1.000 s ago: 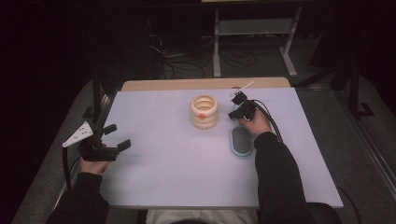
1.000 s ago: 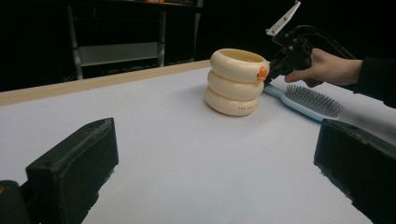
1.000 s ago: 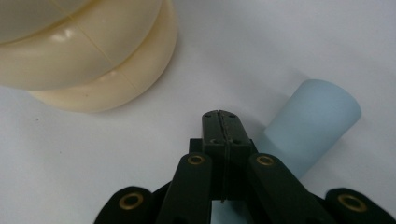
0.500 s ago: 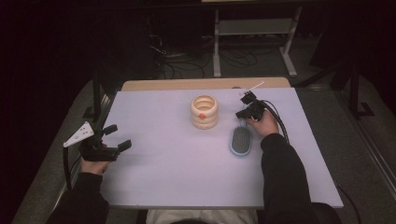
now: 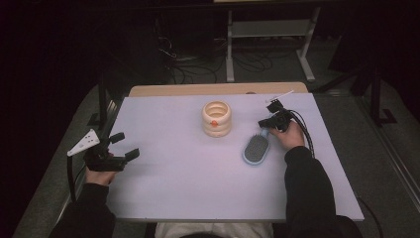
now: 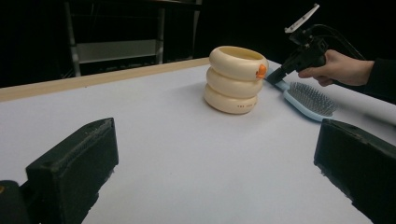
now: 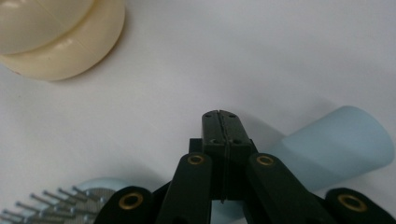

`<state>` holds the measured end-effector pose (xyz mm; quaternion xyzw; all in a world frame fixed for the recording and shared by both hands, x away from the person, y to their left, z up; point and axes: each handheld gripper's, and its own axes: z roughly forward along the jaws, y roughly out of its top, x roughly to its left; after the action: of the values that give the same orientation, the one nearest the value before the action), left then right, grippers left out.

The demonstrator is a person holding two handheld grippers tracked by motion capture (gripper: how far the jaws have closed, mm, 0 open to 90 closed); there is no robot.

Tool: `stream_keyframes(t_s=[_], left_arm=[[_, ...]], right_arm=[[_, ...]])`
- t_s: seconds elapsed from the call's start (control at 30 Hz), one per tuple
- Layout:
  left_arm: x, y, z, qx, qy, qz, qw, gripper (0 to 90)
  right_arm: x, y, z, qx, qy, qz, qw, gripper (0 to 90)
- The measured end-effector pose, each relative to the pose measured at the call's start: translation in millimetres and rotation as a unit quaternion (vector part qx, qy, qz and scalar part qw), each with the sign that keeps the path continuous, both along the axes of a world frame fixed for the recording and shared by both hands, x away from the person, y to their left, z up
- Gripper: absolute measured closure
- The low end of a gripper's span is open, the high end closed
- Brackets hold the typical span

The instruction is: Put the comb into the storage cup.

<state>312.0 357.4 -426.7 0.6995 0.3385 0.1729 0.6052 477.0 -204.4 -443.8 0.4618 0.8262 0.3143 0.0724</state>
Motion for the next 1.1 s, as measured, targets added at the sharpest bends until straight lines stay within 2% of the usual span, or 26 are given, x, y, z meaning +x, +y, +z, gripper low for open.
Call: stream_keyframes(t_s=[0.1,0.27,0.57,1.1], left_arm=[[0.6,-0.1,-0.4,0.0,0.002,-0.002,1.0,0.0],[0.7,-0.2,-0.4,0.0,0.002,-0.001,1.0,0.0],[0.5,-0.3,-0.4,0.001,0.002,-0.001,1.0,0.0],[1.5,-1.8,-1.6,0.005,0.006,-0.003,1.0,0.0]], right_arm=[[-2.8,-8.5,-0.6,0.012,0.002,-0.004,0.9999,88.7],[-6.2,-18.8,1.0,0.015,0.004,-0.01,0.9998,88.6],[-10.6,-29.8,1.7,0.011,0.009,-0.014,0.9998,88.7],[-23.5,-47.5,-1.9,0.002,0.032,-0.024,0.9992,88.7]])
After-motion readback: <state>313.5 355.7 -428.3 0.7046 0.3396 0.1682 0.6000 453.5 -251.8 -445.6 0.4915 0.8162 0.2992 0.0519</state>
